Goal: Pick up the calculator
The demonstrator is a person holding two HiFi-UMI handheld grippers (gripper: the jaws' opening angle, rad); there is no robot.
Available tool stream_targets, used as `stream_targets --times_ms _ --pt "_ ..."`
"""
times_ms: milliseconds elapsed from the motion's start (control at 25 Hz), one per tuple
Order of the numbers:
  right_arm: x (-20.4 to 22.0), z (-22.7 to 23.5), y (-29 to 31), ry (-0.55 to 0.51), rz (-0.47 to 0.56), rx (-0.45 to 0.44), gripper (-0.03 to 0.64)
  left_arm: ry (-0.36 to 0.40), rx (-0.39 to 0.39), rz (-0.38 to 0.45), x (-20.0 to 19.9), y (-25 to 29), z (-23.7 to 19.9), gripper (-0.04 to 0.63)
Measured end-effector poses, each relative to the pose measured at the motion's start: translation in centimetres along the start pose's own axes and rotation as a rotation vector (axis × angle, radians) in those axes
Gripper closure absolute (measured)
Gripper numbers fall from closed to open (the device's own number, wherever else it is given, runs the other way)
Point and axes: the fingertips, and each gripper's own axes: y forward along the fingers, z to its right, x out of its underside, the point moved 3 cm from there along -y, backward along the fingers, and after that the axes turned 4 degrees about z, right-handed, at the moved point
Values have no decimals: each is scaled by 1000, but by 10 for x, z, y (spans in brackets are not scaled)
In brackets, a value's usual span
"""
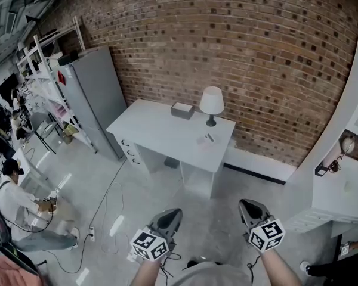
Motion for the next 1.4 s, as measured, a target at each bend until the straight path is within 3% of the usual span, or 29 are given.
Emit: stream_targets --times_ms 200,800,1400 --pt "1 -6 2 -2 4 14 603 -9 1 -6 2 -7 -8 581" --pt "9 -20 12 8 -11 57 477 -28 15 -21 8 -19 -28 581" --pt "25 -31 15 19 -35 89 474 -44 27 -61 23 -30 -46 581"
